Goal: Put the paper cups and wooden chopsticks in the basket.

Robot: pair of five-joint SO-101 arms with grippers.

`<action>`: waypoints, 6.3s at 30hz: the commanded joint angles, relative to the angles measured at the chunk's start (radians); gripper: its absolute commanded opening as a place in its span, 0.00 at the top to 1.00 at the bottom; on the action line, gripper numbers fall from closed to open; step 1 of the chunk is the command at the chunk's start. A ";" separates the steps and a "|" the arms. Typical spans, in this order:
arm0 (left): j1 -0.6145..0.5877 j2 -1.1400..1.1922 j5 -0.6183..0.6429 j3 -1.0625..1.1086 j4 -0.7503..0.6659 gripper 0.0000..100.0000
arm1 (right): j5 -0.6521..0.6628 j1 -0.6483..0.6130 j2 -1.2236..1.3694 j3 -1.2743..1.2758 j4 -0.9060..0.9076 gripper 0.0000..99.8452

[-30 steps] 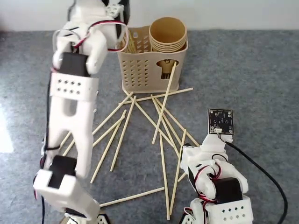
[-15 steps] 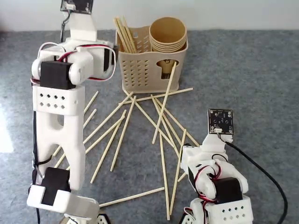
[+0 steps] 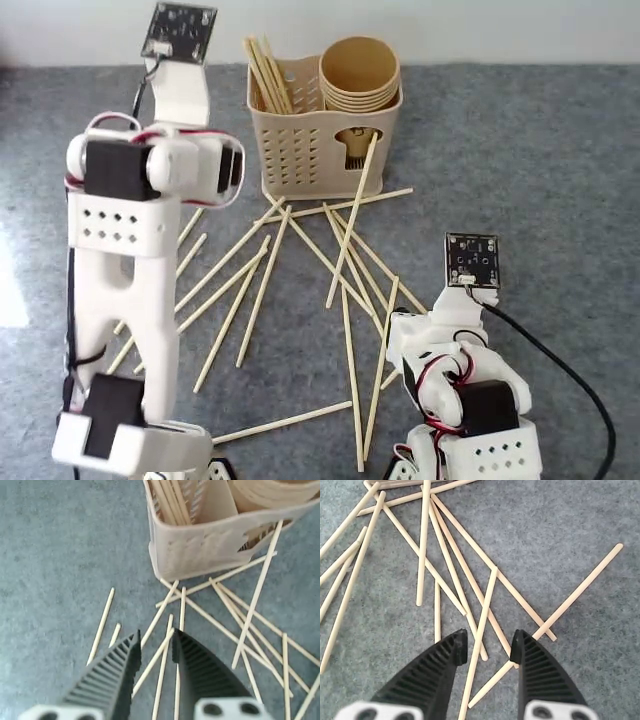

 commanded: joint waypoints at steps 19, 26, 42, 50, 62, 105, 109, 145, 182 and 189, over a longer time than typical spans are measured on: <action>-0.199 -0.934 -0.127 1.259 -0.454 0.90 | -0.087 -0.027 -0.001 0.006 -0.131 0.84; -0.229 -1.043 -0.126 1.434 -0.528 0.90 | -0.092 -0.130 0.001 0.006 -0.214 0.84; -0.255 -1.333 -0.130 1.770 -0.660 0.90 | -0.095 -0.125 0.728 -0.358 -0.400 0.84; -0.250 -1.502 -0.176 1.850 -0.649 0.90 | -0.092 -0.114 0.966 -0.440 -0.654 0.84; -0.249 -1.608 -0.198 1.871 -0.595 0.90 | -0.092 -0.130 1.211 -0.588 -0.783 0.84; -0.247 -1.614 -0.198 1.888 -0.598 0.90 | 0.189 -0.262 0.618 -0.769 -0.380 0.99; -0.247 -1.614 -0.198 1.888 -0.597 0.90 | 0.193 -0.249 0.668 -0.792 -0.527 0.99; -0.247 -1.614 -0.199 1.896 -0.601 0.90 | 0.404 -0.251 1.650 -1.255 -1.997 0.99; -0.247 -1.614 -0.226 1.897 -0.598 0.90 | 0.916 -0.312 2.180 -1.614 -2.095 0.99; -0.247 -1.614 -0.226 1.897 -0.600 0.90 | 0.913 -0.311 2.060 -1.544 -1.974 0.93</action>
